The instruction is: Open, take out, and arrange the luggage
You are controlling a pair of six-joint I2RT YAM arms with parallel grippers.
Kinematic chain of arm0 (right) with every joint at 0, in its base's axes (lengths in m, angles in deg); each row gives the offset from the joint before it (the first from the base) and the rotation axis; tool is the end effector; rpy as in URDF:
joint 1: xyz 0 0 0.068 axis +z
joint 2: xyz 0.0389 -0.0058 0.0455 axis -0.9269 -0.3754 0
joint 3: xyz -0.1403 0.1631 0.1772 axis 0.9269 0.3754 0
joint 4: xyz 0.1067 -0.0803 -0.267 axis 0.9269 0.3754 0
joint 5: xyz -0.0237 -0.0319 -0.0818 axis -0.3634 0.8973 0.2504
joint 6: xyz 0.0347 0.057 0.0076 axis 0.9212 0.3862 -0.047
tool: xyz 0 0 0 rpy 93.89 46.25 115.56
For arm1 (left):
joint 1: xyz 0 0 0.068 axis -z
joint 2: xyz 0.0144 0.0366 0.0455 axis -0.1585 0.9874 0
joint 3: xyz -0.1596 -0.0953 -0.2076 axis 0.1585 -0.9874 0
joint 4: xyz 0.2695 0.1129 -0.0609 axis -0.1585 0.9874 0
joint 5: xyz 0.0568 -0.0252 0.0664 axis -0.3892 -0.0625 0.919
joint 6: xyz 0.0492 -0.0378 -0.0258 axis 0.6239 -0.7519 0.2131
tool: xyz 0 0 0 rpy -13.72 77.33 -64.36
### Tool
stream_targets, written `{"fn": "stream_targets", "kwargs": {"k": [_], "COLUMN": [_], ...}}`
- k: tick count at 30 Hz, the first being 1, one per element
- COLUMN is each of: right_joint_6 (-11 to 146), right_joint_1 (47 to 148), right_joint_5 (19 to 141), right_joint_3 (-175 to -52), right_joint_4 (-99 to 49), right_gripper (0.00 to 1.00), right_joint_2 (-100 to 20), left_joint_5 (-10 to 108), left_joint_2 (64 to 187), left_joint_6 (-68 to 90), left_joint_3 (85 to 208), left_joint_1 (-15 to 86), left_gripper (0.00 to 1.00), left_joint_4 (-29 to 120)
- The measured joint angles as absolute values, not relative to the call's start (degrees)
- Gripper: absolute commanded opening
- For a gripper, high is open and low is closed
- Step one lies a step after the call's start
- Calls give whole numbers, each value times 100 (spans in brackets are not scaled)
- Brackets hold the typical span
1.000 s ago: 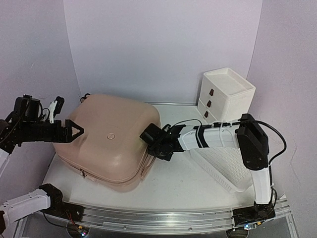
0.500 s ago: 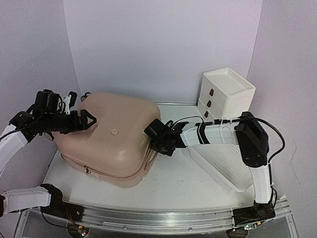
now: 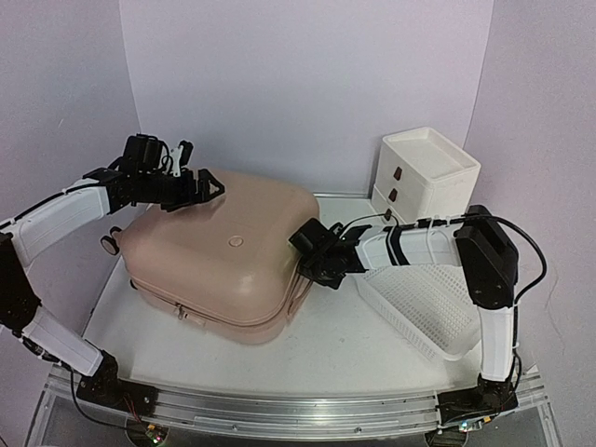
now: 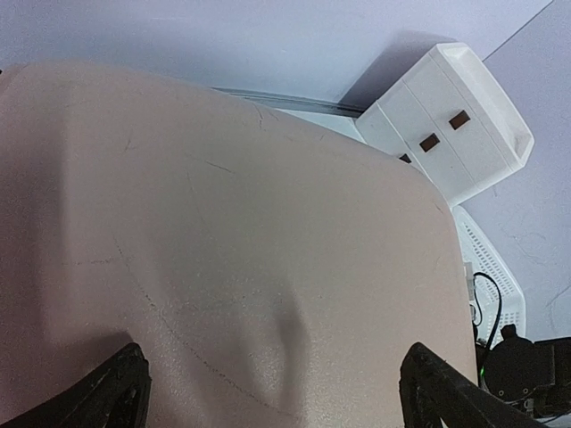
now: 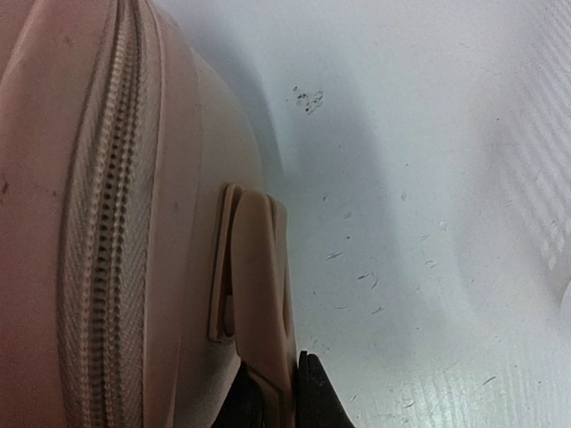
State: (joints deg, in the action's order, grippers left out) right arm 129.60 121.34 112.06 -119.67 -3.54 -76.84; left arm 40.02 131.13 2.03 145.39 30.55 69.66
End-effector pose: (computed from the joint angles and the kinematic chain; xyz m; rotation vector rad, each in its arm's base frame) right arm 0.3023 0.3689 0.1302 0.4862 2.4363 0.3556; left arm 0.3418 -0.1513 0.3243 0.1944 2.1902 -0.7465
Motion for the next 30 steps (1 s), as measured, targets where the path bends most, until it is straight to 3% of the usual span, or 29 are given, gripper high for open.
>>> {"fn": "stream_targets", "kwargs": {"k": [6, 10, 15, 17, 20, 30], "right_joint_6": [12903, 12796, 12731, 12711, 12772, 12379], "right_joint_1": [11998, 11930, 11887, 11878, 11845, 11495], "right_joint_5": [11206, 11202, 11202, 11208, 11309, 11514], "right_joint_3": [-11947, -11947, -11901, -11897, -11886, -11761], "right_joint_4": [-212, -136, -90, -66, -16, 135], "right_gripper": [1, 4, 17, 27, 41, 67], "right_joint_2": [-7625, -7596, -7553, -7544, -7518, -7107], "left_joint_5": [4104, 4222, 4131, 4028, 3927, 2994], "left_joint_2": [12617, 11363, 9704, 9352, 9413, 11164], "left_joint_6": [295, 282, -171, -435, -619, -455], "left_joint_3": [14474, 13833, 12832, 12428, 12065, 12386], "left_joint_1": [3055, 3055, 3055, 3055, 3055, 3116], "left_gripper": [99, 99, 86, 84, 87, 88], "left_joint_4": [7650, 8456, 9134, 9245, 9302, 8658]}}
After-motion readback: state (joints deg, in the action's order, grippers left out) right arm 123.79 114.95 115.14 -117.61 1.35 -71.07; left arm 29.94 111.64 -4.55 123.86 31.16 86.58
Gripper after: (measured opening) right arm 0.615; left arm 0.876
